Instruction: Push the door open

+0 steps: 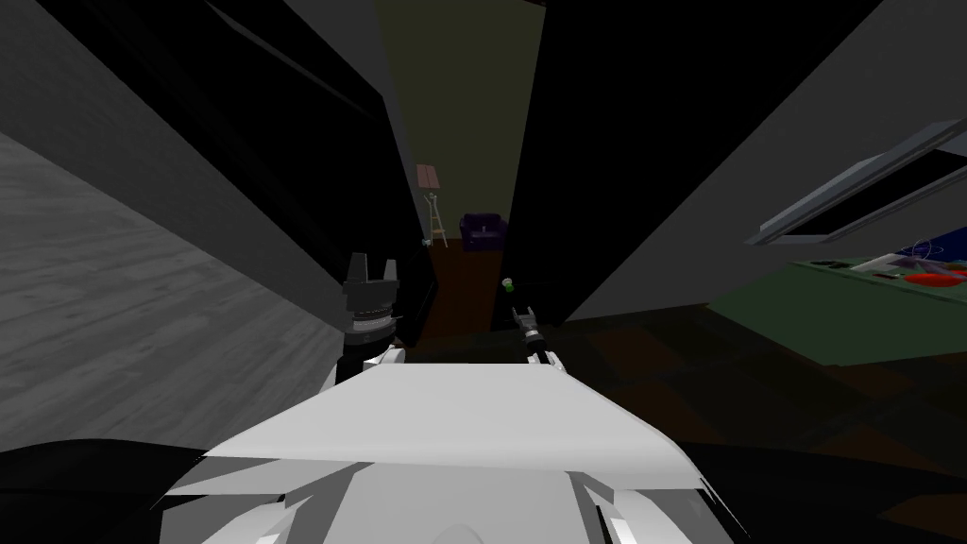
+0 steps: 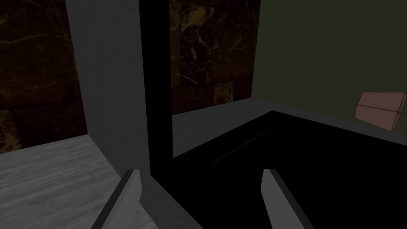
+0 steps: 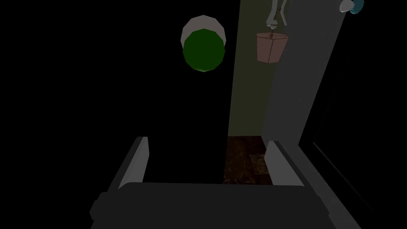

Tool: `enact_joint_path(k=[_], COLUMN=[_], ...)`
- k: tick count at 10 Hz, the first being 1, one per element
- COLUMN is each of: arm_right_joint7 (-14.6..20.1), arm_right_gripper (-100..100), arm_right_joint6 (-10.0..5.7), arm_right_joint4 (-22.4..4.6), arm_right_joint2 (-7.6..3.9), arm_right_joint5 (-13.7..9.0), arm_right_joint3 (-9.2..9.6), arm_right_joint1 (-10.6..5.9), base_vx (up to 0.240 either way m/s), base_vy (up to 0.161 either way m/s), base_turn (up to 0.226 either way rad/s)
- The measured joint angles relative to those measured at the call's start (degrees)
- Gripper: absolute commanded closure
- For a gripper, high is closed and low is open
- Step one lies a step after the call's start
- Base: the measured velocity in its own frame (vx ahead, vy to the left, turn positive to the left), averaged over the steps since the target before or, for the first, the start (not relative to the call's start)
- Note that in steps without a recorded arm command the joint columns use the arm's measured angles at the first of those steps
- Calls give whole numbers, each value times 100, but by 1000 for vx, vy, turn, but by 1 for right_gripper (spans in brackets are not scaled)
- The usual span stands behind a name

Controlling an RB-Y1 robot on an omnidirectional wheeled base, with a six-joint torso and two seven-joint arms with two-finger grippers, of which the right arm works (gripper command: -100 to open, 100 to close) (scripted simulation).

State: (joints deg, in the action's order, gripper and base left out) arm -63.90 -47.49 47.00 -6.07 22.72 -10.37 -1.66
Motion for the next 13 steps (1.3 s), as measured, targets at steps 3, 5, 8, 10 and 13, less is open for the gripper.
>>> enact_joint_path(k=[3, 5, 8, 10, 13], arm_right_joint7=[-196, -350, -395, -425, -484], arm_right_gripper=[-100, -100, -100, -100, -100], arm_right_joint6=[-76, -105, -111, -107, -109], arm_right_joint4=[-337, -554, -584, -594, -633], arm_right_joint2=[-6, 7, 19, 37, 72], arm_right_joint5=[61, 118, 113, 105, 87], arm_right_joint3=[-34, -53, -73, -94, -136], arm_right_joint1=[-130, -215, -225, -231, -248], base_vx=[76, 65, 160, 195, 192], base_vy=[0, 1, 21, -21, 20], base_turn=[-6, -3, 25, 31, 23])
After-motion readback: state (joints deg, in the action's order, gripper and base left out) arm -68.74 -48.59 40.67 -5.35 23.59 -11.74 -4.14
